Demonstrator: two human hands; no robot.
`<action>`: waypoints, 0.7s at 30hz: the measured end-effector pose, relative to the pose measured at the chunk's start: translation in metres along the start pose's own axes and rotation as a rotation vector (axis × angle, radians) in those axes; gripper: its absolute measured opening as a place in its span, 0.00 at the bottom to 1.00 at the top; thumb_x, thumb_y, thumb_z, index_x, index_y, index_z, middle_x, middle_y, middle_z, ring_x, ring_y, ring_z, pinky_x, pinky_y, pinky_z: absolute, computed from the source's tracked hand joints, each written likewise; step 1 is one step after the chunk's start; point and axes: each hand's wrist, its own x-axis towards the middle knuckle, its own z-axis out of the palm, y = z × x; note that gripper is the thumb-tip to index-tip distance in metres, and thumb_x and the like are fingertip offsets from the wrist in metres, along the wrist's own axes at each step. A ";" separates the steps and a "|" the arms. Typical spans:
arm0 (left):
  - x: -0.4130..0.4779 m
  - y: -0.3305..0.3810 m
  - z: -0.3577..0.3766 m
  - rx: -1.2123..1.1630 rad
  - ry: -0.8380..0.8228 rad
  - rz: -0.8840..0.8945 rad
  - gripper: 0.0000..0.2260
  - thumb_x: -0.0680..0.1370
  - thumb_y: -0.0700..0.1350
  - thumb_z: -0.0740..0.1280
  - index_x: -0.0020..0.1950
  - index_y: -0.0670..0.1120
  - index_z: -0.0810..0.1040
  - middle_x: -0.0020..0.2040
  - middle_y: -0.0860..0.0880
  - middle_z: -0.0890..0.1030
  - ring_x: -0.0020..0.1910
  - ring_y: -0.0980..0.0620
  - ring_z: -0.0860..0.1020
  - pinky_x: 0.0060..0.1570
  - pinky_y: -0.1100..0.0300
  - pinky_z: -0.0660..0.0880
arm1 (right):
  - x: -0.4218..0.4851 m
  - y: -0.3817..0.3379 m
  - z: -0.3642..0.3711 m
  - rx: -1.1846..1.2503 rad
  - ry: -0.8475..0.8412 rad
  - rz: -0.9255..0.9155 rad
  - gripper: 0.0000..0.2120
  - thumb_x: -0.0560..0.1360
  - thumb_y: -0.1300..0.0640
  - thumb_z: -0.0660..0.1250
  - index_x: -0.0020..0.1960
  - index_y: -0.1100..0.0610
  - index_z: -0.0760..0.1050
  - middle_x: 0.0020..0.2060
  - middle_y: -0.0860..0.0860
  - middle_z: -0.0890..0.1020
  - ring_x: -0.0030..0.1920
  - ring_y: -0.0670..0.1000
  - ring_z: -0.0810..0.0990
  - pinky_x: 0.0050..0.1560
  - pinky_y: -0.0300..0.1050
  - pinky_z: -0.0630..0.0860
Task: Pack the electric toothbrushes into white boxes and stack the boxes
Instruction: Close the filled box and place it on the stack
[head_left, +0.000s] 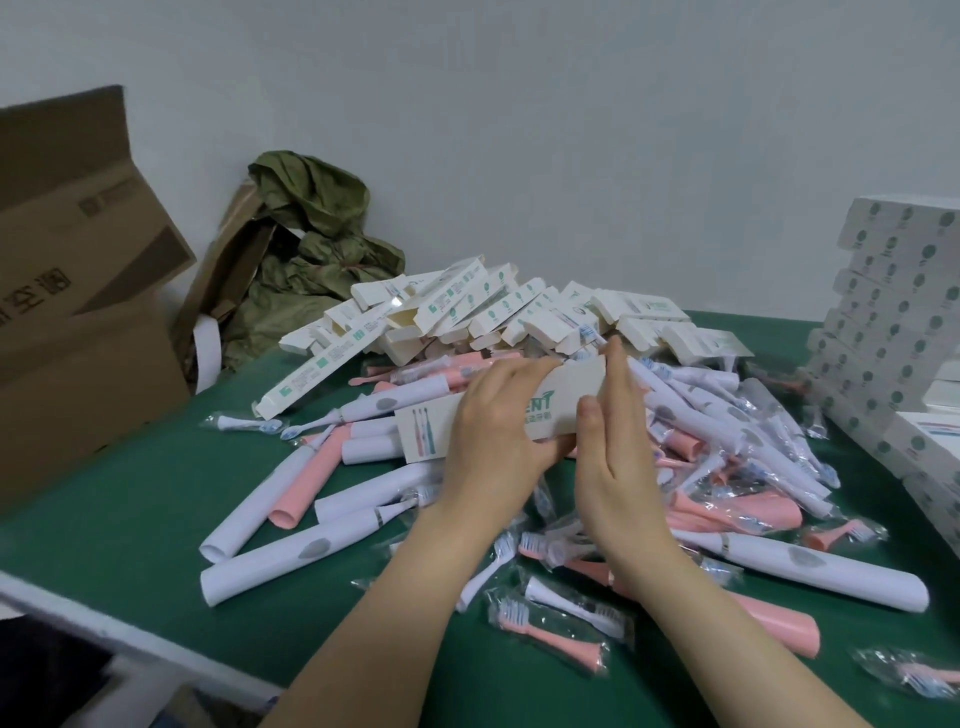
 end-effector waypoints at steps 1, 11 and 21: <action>0.000 -0.003 -0.001 0.008 -0.010 -0.005 0.22 0.67 0.42 0.76 0.60 0.41 0.78 0.55 0.45 0.79 0.56 0.49 0.73 0.55 0.57 0.70 | 0.001 0.001 0.002 -0.008 0.000 -0.004 0.23 0.82 0.52 0.49 0.76 0.48 0.47 0.67 0.29 0.52 0.69 0.26 0.48 0.64 0.20 0.46; 0.025 -0.030 -0.015 0.548 -0.342 0.007 0.27 0.70 0.59 0.69 0.67 0.57 0.69 0.58 0.56 0.74 0.59 0.53 0.70 0.54 0.57 0.59 | 0.017 0.012 -0.028 0.242 0.219 0.288 0.21 0.82 0.56 0.55 0.74 0.46 0.61 0.68 0.41 0.69 0.69 0.46 0.68 0.70 0.52 0.66; 0.030 -0.077 -0.181 0.785 0.063 -0.539 0.19 0.69 0.59 0.72 0.58 0.58 0.76 0.50 0.46 0.80 0.50 0.41 0.76 0.47 0.51 0.71 | 0.019 0.028 -0.025 0.237 0.240 0.537 0.13 0.81 0.54 0.55 0.64 0.54 0.68 0.60 0.54 0.76 0.60 0.55 0.76 0.63 0.57 0.71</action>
